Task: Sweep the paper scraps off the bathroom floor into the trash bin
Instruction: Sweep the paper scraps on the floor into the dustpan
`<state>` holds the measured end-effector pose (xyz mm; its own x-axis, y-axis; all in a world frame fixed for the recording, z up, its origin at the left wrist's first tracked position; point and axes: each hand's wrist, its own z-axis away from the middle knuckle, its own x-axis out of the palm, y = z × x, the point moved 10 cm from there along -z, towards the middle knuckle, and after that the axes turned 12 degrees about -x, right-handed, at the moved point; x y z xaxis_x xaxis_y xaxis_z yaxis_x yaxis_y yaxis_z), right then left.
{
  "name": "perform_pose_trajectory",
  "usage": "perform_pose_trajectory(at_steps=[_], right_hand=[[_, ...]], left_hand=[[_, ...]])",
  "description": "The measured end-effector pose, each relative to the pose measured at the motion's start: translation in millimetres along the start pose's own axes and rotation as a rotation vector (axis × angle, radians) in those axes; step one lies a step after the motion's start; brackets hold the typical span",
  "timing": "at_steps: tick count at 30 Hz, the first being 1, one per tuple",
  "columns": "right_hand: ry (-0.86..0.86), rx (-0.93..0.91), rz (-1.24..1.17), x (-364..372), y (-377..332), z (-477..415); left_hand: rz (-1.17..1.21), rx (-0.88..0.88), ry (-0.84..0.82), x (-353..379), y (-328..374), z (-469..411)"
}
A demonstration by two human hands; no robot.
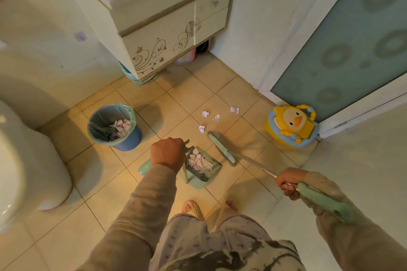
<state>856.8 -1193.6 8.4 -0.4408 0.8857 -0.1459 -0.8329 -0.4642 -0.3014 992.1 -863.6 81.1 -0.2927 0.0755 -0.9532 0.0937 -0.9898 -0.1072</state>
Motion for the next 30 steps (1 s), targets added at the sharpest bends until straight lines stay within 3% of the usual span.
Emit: perform_pose_trajectory(at_steps=[7,13,23,30], right_hand=[[0.045,-0.029,0.001,-31.1,-31.4,-10.8],[0.025,-0.046,0.035,-73.3,-63.3,-32.4],[0.03,-0.111,0.381,-173.2,-166.6,-87.5],[0.009,-0.151,0.566,-173.3,-213.5,-117.6]], left_hand=[[0.057,-0.093,-0.009,-1.5,-20.8,-7.5],[0.051,-0.178,-0.018,-13.1,4.1,-27.5],[0.017,-0.361,-0.037,-40.4,38.1,-59.1],[0.092,-0.488,-0.112,-29.8,51.9,-53.6]])
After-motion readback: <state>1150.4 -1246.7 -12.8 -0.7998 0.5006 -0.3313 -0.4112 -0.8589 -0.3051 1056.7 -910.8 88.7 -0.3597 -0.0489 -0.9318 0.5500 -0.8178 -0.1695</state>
